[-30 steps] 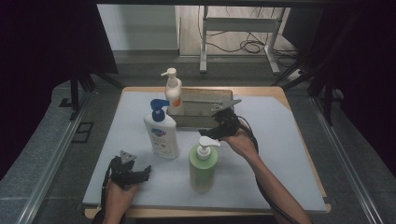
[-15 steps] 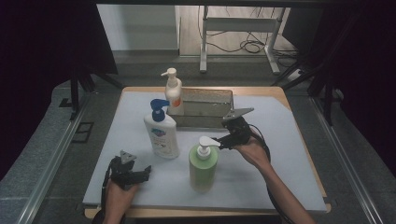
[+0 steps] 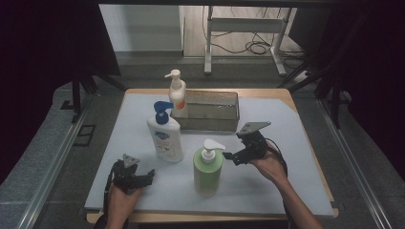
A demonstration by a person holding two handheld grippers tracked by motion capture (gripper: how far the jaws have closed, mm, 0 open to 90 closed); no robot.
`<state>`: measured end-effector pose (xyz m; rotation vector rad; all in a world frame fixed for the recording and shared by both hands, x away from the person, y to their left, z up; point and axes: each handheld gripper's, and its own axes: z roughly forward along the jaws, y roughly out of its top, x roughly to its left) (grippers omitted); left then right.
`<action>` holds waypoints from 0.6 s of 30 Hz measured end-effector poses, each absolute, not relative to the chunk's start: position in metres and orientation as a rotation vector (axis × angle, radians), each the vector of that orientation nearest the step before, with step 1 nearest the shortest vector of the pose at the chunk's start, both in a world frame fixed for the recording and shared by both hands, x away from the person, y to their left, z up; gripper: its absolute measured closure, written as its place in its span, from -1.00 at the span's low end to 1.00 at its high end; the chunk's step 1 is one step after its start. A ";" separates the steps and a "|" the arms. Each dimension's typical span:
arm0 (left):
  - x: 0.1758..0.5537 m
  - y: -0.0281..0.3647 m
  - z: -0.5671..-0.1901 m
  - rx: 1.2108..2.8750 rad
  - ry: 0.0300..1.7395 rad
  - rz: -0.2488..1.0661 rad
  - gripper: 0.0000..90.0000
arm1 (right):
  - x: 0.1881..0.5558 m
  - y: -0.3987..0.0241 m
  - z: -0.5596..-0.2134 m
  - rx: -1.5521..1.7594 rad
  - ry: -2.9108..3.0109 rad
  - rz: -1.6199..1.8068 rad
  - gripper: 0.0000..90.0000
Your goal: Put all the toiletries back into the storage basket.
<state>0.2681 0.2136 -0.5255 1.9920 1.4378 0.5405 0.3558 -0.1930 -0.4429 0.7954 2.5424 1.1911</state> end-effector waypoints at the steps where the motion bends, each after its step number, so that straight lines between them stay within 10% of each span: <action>1: 0.268 0.214 -0.525 1.992 1.438 0.540 -0.74 | 0.356 -0.193 -0.443 0.795 2.542 1.191 -0.97; 18: 0.268 0.213 -0.525 1.990 1.439 0.540 -0.74 | 0.324 -0.216 -0.464 0.813 2.569 1.240 -1.00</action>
